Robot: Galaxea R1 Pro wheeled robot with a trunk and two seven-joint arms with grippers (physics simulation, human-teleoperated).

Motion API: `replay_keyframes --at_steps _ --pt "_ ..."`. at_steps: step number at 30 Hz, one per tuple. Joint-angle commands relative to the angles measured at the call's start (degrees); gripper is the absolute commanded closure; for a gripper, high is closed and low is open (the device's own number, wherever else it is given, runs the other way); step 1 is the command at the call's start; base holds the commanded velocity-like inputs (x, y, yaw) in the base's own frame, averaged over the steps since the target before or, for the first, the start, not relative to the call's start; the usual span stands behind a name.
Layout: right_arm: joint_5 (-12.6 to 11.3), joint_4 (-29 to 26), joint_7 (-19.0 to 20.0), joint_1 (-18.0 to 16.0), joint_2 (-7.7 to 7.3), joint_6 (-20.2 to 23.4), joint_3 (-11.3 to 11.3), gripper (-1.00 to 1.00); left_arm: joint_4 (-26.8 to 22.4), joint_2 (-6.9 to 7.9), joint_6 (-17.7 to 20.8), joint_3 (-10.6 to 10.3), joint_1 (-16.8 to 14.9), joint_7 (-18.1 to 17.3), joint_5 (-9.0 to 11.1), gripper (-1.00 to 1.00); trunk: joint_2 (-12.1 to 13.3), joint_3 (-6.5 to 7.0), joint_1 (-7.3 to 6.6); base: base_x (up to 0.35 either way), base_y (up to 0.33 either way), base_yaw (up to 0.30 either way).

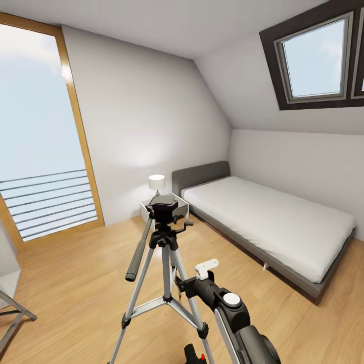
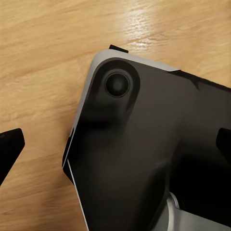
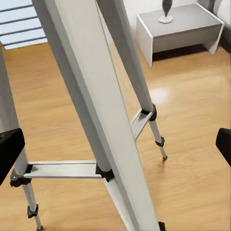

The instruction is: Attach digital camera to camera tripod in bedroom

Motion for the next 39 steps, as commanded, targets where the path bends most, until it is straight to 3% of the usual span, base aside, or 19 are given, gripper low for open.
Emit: replay_keyframes --at_steps 1,9,10,17,39 --pt "0.48 -0.05 0.26 -0.04 0.03 0.25 -0.03 -1.0 -0.08 -0.01 -0.06 0.43 0.01 0.01 -0.09 -1.0 -0.08 -0.09 0.02 0.0 0.0 0.0" --pt "0.65 -0.55 -3.77 -0.07 0.03 -0.01 0.99 -1.0 -0.08 -0.01 -0.06 0.43 0.01 0.01 -0.09 -1.0 -0.08 -0.09 0.02 0.0 0.0 0.0" --pt "0.64 -0.6 -5.51 -0.09 0.03 -0.34 2.86 -1.0 -0.08 -0.01 -0.06 0.43 0.01 0.01 -0.09 -1.0 -0.08 -0.09 0.02 0.0 0.0 0.0" --pt "0.62 -0.57 -6.66 -0.07 0.03 -2.18 5.57 -1.0 -0.08 -0.01 -0.06 0.43 0.01 0.01 -0.09 -1.0 -0.08 -0.09 0.02 0.0 0.0 0.0" --pt "0.56 -0.55 -6.59 -0.07 0.03 -2.65 6.03 -1.0 -0.08 0.06 -0.06 0.43 0.01 0.01 -0.09 -1.0 -0.08 -0.09 0.02 0.0 0.0 0.0"
